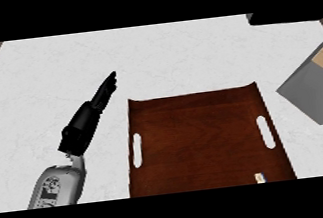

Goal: Pick the bell pepper from the tray and place it in the cardboard box

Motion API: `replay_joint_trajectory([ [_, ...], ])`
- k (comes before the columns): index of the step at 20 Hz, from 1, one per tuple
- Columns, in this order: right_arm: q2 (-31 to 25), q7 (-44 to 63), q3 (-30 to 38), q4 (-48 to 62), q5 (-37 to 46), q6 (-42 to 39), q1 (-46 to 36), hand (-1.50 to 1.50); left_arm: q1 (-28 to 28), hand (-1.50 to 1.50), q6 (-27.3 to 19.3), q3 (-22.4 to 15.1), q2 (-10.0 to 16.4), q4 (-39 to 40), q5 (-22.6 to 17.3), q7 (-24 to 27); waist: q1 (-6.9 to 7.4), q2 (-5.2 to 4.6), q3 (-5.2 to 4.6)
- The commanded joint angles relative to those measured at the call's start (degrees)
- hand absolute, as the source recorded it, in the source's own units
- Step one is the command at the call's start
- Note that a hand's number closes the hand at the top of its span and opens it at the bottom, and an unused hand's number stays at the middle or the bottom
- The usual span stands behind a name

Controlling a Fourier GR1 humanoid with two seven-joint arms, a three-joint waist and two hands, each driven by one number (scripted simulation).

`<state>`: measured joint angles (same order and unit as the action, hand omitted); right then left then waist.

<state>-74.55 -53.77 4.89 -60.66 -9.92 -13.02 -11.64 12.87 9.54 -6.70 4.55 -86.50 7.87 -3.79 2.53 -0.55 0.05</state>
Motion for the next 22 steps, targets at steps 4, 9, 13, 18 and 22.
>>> replay_joint_trajectory([
  [4,8.32,-2.27,-8.13,9.76,13.66,2.42,-15.17,1.5,0.37,0.0,0.88,0.18,-0.15,-1.65,-0.6,-1.85,0.39,-0.09,0.02],
  [9,16.51,-2.14,-11.39,14.47,21.33,5.9,-19.92,1.5,-0.33,0.0,1.06,1.09,0.51,-2.65,-0.58,-3.07,-0.76,0.19,0.0],
  [13,19.21,2.1,-13.11,22.64,23.83,1.46,-24.71,1.5,-0.13,0.0,1.61,1.85,1.72,-1.18,-0.11,0.23,0.09,-0.11,0.02],
  [18,23.59,2.07,-15.29,29.49,26.54,-3.0,-27.45,-1.5,3.77,0.0,-0.24,0.5,-2.03,0.32,0.23,-3.96,-0.6,-0.15,0.06],
  [22,27.02,-0.47,-12.98,33.32,24.51,-5.83,-30.04,-1.5,0.54,0.0,0.07,1.0,-0.71,1.59,1.1,1.01,-1.05,-0.01,0.03],
])
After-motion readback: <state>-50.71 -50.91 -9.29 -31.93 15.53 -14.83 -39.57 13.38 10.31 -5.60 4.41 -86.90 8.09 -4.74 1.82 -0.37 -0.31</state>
